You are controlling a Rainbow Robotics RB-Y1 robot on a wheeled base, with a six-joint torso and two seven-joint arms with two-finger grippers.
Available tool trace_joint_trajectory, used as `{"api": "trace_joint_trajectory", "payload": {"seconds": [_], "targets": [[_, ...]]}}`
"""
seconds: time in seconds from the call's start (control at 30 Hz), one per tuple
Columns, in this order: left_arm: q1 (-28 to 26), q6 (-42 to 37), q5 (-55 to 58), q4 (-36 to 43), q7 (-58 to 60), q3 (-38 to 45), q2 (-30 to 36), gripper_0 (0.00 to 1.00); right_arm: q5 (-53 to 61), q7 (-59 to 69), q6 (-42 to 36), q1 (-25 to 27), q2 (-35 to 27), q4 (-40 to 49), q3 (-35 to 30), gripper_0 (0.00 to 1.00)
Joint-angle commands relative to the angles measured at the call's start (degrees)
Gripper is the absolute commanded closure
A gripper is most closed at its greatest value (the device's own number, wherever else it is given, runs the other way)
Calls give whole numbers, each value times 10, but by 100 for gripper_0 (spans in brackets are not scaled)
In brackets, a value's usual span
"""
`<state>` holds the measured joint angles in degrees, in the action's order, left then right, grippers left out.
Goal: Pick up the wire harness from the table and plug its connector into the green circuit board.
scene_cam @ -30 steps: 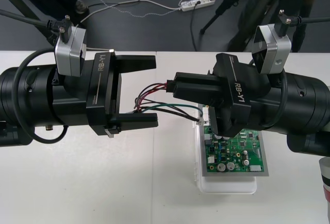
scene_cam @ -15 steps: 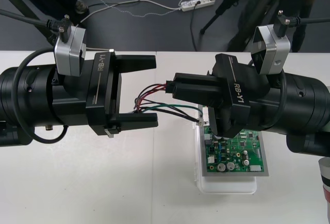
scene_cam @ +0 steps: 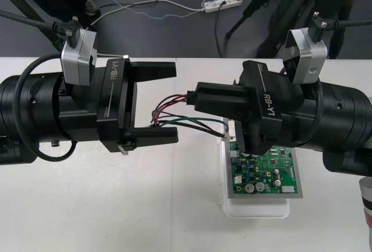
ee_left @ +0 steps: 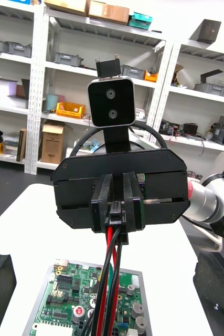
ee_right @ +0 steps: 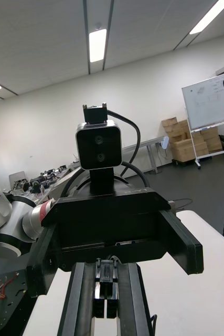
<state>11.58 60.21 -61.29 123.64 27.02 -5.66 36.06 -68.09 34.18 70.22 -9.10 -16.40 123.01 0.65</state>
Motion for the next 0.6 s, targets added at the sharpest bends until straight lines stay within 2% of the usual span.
{"api": "trace_joint_trajectory", "payload": {"seconds": [0.03,0.37,0.43,0.5,0.57,0.6], "targets": [[22,12,10,13,-36,-9,5,0,12,-1,-7,3,11,6,9,100],[25,12,10,13,-36,-10,-2,1,12,-1,-7,3,11,7,9,100],[27,12,10,13,-36,-10,-4,12,12,-1,-7,3,11,6,9,100],[27,11,10,13,-36,-13,-4,18,12,-1,-7,3,11,6,9,100],[29,12,10,13,-36,-16,-5,32,13,-2,-7,3,11,7,9,100],[30,12,10,13,-36,-16,-5,36,13,-1,-7,3,11,6,9,100]]}}
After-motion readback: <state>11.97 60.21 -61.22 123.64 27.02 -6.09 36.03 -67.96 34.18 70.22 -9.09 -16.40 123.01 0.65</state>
